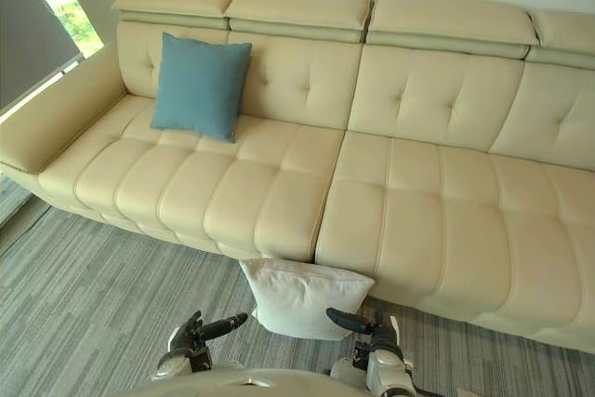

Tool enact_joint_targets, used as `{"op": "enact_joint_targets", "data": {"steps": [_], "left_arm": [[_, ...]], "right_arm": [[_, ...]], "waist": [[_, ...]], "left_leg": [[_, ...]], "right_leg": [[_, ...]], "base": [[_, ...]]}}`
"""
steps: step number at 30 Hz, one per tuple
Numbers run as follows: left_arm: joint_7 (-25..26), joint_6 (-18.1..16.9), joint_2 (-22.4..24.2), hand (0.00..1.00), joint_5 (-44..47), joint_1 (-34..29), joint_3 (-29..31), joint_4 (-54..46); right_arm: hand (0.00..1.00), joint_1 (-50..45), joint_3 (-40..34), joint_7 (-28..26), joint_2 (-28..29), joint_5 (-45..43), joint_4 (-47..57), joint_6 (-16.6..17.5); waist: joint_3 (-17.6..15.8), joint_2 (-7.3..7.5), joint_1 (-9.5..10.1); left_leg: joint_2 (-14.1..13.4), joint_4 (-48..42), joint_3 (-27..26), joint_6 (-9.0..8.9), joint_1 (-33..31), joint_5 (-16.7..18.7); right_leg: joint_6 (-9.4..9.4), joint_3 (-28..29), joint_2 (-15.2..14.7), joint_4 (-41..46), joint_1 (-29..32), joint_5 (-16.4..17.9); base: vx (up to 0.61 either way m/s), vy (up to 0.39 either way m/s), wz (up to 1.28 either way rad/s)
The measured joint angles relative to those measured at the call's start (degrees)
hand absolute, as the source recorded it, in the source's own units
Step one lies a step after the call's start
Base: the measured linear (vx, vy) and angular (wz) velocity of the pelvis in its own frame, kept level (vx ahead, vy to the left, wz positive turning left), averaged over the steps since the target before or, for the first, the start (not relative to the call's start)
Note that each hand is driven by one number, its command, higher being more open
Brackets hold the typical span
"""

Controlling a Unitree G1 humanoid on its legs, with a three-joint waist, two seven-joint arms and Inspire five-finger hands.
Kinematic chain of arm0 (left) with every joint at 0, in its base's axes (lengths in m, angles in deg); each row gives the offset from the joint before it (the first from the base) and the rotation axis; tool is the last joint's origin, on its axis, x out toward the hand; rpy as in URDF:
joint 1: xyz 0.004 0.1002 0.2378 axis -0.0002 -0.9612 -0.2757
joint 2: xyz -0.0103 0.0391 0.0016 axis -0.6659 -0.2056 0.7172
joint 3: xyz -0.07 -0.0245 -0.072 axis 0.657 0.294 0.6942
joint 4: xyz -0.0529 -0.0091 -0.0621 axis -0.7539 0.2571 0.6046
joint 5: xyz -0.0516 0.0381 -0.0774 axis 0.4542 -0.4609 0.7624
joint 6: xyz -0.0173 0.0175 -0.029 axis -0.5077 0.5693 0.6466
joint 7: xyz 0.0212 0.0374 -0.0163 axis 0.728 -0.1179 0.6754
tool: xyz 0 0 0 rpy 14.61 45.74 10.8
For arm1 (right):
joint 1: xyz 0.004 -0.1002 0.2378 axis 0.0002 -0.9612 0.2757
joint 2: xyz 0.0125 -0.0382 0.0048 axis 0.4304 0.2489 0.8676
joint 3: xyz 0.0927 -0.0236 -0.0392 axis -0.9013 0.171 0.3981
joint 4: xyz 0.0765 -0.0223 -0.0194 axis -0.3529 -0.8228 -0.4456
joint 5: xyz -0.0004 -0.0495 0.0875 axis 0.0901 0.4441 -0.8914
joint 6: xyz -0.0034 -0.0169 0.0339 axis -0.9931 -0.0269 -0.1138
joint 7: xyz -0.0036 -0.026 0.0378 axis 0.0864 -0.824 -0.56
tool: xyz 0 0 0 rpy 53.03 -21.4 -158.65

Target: Pick up cushions and gather them together orderly.

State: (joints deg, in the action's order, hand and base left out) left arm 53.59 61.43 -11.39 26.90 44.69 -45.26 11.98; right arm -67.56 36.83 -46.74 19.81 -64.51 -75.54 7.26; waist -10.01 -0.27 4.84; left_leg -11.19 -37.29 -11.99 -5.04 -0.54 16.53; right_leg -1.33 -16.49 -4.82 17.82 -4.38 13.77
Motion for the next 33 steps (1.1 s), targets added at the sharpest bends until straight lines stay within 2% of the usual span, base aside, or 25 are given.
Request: {"op": "enact_joint_targets", "data": {"steps": [2, 3, 4, 5, 6, 7, 9, 14, 16, 19, 21, 24, 28, 30, 31, 33], "left_arm": [[0.15, -0.08, 0.05, 1.0, 0.01, -0.02, -0.06, -0.56], [0.15, -0.51, 0.03, 1.0, -0.01, -0.01, -0.17, -0.61], [0.16, -0.55, 0.03, 1.0, -0.01, 0.01, -0.26, -0.61], [0.27, -0.48, 0.33, 1.0, 0.1, 0.16, -0.53, -0.53], [0.16, -0.45, -0.21, 1.0, 0.0, 0.37, -0.78, -0.41], [0.15, -0.5, -1.08, 1.0, -0.06, 0.34, -0.9, -0.38], [0.46, -0.33, -1.74, 1.0, 0.08, 0.48, -0.67, -0.38], [0.91, -0.4, -1.56, 1.0, -0.07, 0.51, -3.24, -0.35], [0.96, -0.46, -1.59, 1.0, -0.04, 0.93, -4.35, -0.49], [1.66, -0.56, -1.67, 1.0, 0.28, 3.4, -4.38, -0.7], [3.87, -0.65, -2.04, 1.0, 2.66, 6.81, -4.21, -1.97], [4.9, -1.05, -3.41, 1.0, 5.06, 10.41, -4.18, -3.1], [6.53, -1.51, -4.7, 1.0, 5.97, 14.4, -3.89, -5.23], [7.81, -1.67, -5.46, 1.0, 6.98, 17.7, -3.68, -6.98], [8.7, -1.74, -6.2, 1.0, 7.07, 20.05, -3.72, -7.49], [9.46, -1.74, -6.44, 1.0, 7.56, 22.09, -3.71, -8.77]], "right_arm": [[1.0, 0.47, 0.01, 0.14, 0.06, -0.01, -0.49, -0.25], [1.0, 0.64, 0.03, 0.21, 0.19, -0.03, -0.51, -0.29], [1.0, 0.64, 0.04, 0.25, 0.15, -0.03, -0.46, -0.28], [1.0, 0.62, 0.05, 0.37, -0.28, -0.03, -0.43, -0.19], [1.0, 0.66, 0.57, 0.52, -0.44, -0.04, -0.39, -0.19], [1.0, 0.61, 1.46, 0.79, -0.04, -0.06, -0.3, -0.2], [1.0, 0.12, 2.23, 0.9, 0.46, -0.07, -0.26, -0.25], [1.0, 0.46, 2.38, 1.16, 0.26, -0.33, 0.24, 0.0], [1.0, 1.57, 2.24, 2.03, 0.22, -0.6, 0.23, 0.14], [1.0, 4.24, 1.68, 2.98, -0.73, -1.73, 0.39, 0.29], [1.0, 7.96, 0.25, 4.8, -1.59, -5.68, 1.91, 0.77], [1.0, 11.39, -1.09, 6.08, -2.24, -8.77, 2.57, 1.18], [1.0, 13.99, -1.25, 7.68, -3.0, -9.67, 3.78, 1.17], [1.0, 17.05, -1.23, 8.99, -3.47, -10.38, 5.49, 1.18], [1.0, 19.77, -1.23, 9.47, -3.64, -11.75, 6.44, 1.18], [1.0, 22.15, -1.13, 9.78, -3.74, -11.86, 7.53, 1.18]], "waist": [[-0.22, 0.24, 0.22], [-0.59, 0.45, 0.43], [-0.64, 0.34, 0.41], [-0.58, -1.19, 0.35], [-0.92, -0.84, 0.24], [-0.86, 0.88, -0.08], [-0.71, 1.75, 0.0], [-1.29, 0.4, 0.0], [-1.98, -0.02, -0.08], [-5.4, -1.35, -0.18], [-9.82, -1.23, -0.18], [-12.53, -0.17, -0.13], [-15.64, 1.02, -0.1], [-16.51, 1.66, -0.12], [-17.97, 1.78, -0.18], [-18.7, 1.78, -0.27]], "left_leg": [[1.3, 1.85, 1.92, 0.2, -1.51, 1.82], [2.46, 6.22, 3.89, 0.55, -2.27, 1.4], [2.67, 7.82, 4.5, 0.64, -2.44, 0.45], [2.55, 12.17, 6.05, 1.18, -2.62, -4.73], [2.99, 12.48, 5.92, 1.2, -2.35, -4.33], [3.78, 14.24, 5.42, 1.43, -1.45, -4.21], [4.99, 14.93, 4.62, 1.99, -1.35, -4.28], [5.73, 14.54, 3.15, 2.69, 0.05, -4.27], [5.37, 12.69, 3.09, 2.64, -2.28, -4.22], [4.23, 5.63, 3.92, 2.61, -9.22, -2.67], [2.73, -2.4, 5.06, 2.12, -18.41, -0.42], [1.24, -8.09, 6.52, 1.69, -27.66, 1.27], [0.58, -11.93, 7.85, 1.89, -35.61, 0.98], [0.37, -14.29, 8.31, 2.2, -43.03, 0.33], [0.27, -15.37, 8.61, 2.08, -46.11, -0.28], [0.29, -16.77, 9.11, 2.15, -49.57, -0.52]], "right_leg": [[0.03, 1.9, -0.17, 0.29, -0.26, -0.01], [0.22, 3.49, -0.29, 0.84, -0.57, -0.05], [0.55, 3.8, -0.13, 0.97, -0.64, -0.01], [2.11, 4.81, 1.12, 1.06, -0.76, 0.56], [2.74, 5.23, 1.0, 1.14, -0.77, 0.95], [3.07, 5.62, -0.36, 1.12, -0.35, 0.84], [3.52, 5.98, -1.36, 1.41, 0.17, 0.86], [4.5, 7.43, -2.45, 3.44, 0.38, 1.63], [4.32, 8.03, -2.5, 7.15, 3.74, 2.86], [3.45, 8.68, -2.4, 14.94, 10.9, 5.04], [2.56, 9.16, -2.06, 24.28, 20.42, 8.11], [2.1, 9.2, -1.14, 30.48, 29.67, 9.42], [1.67, 8.98, -0.77, 34.42, 37.45, 9.28], [0.91, 9.02, -0.77, 36.97, 44.85, 8.58], [0.79, 8.95, -0.8, 38.04, 47.86, 8.31], [0.69, 8.75, -0.95, 39.45, 51.13, 8.24]], "base": [[0.07, 0.139, -0.65], [0.08, 0.159, -0.7], [0.07, 0.18, -0.67], [0.04, 0.156, -0.36], [0.06, 0.182, -0.27], [0.06, 0.157, -0.08], [0.06, 0.12, -0.08], [-0.01, 0.03, -0.12], [-0.07, -0.062, -0.07], [-0.21, -0.125, -0.02], [-0.27, -0.152, -0.04], [-0.26, -0.111, -0.06], [-0.15, -0.005, -0.03], [-0.14, 0.061, -0.05], [-0.08, 0.056, -0.05], [-0.06, 0.041, 0.02]]}}
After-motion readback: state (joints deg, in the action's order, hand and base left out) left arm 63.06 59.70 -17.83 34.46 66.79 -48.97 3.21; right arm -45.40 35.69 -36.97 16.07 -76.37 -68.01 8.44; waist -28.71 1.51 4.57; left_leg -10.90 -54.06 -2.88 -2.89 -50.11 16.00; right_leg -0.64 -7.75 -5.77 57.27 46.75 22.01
